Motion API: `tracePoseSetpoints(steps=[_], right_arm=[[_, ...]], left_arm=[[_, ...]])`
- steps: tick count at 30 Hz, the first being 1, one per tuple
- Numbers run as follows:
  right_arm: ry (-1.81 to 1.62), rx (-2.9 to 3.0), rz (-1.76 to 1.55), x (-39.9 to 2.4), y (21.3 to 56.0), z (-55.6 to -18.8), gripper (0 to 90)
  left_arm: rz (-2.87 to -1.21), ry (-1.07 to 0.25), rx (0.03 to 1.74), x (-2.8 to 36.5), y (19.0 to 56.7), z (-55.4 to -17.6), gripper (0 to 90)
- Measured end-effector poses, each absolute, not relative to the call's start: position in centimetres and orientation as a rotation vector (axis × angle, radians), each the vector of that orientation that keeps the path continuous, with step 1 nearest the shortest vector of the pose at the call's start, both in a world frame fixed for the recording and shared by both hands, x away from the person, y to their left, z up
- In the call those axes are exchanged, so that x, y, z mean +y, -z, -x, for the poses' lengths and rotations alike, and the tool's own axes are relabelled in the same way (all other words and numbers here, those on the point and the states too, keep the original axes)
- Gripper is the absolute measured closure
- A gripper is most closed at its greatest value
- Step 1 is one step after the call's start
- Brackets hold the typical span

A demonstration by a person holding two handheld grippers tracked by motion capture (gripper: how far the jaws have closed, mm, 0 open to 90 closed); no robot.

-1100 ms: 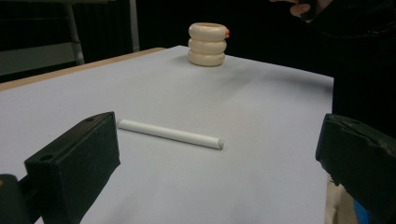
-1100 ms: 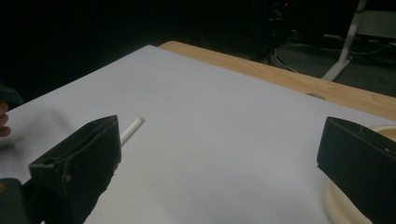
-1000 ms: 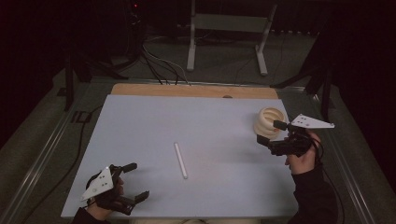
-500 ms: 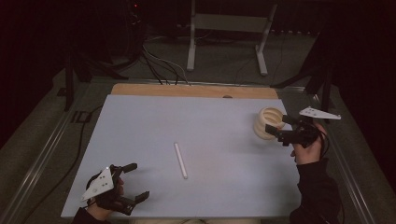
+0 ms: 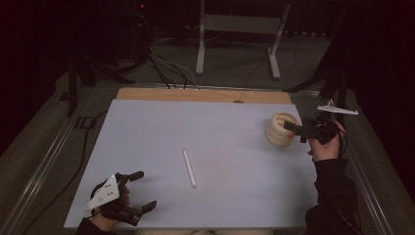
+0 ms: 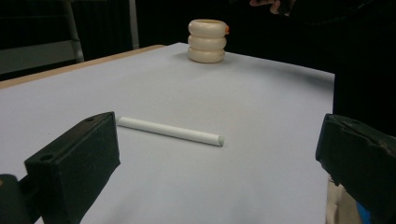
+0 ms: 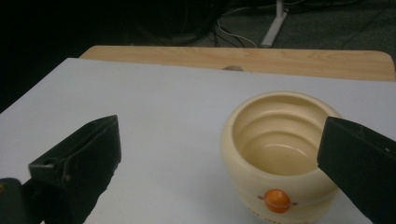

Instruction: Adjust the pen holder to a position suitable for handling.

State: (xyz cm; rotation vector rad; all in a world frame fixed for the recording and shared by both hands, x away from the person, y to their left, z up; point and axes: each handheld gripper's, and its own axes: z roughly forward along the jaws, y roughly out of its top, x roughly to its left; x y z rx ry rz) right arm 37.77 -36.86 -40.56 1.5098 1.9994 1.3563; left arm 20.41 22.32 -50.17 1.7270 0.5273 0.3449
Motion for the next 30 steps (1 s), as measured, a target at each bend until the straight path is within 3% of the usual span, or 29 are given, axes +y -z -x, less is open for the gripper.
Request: tracePoseSetpoints(steps=[16,23,30], right_arm=[[-1.221,1.931,-1.818,-37.6,41.5,-40.9,0.0],[-1.129,1.912,-1.881,-38.0,41.9,-41.9,10.0],[-1.023,1.877,-1.951,-38.5,42.4,-42.8,34.7]], left_arm=[[-1.726,-0.343,0.533,22.4,50.2,-20.4,0.2],[-1.726,-0.346,0.532,22.4,50.2,-20.4,0.2],[-1.729,-0.343,0.532,22.3,50.2,-20.4,0.2]])
